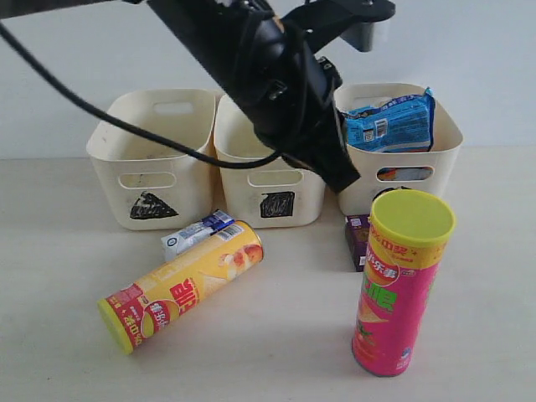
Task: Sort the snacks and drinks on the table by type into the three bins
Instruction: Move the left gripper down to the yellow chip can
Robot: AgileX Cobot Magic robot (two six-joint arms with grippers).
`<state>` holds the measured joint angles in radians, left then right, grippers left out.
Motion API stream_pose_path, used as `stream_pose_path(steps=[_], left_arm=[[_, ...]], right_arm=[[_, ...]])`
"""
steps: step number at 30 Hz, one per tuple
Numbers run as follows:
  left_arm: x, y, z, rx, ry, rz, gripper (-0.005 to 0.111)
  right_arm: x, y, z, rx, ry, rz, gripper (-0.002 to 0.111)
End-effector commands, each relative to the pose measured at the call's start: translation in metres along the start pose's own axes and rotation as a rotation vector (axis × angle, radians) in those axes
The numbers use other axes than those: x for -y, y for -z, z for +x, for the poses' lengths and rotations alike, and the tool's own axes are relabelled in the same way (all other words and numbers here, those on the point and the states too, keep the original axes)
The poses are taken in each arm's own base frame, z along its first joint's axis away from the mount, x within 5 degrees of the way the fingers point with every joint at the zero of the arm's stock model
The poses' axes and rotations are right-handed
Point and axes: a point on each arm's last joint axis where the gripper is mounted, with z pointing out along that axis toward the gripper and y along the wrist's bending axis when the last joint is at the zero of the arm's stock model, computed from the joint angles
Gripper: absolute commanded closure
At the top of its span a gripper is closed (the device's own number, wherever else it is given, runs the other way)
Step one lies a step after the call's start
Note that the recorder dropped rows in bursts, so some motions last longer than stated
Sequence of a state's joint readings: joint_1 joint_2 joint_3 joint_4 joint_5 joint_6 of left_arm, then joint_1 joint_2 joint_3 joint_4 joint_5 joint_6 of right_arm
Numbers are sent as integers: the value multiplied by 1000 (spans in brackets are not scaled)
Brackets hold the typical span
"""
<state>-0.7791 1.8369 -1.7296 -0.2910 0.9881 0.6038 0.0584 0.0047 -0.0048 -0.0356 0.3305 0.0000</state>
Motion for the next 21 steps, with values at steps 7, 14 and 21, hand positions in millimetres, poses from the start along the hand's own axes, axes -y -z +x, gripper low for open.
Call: stream_pose_path(steps=[7,14,21], left_arm=[[26,38,35,-15,8,0,102],[36,37,62,-129,17,29,102],[24,36,87,-294,139,-22,102]], right_arm=[[0,0,1,8,-2,8,108],[0,0,1,8,-2,8,108],[0,0,1,8,-2,8,108]])
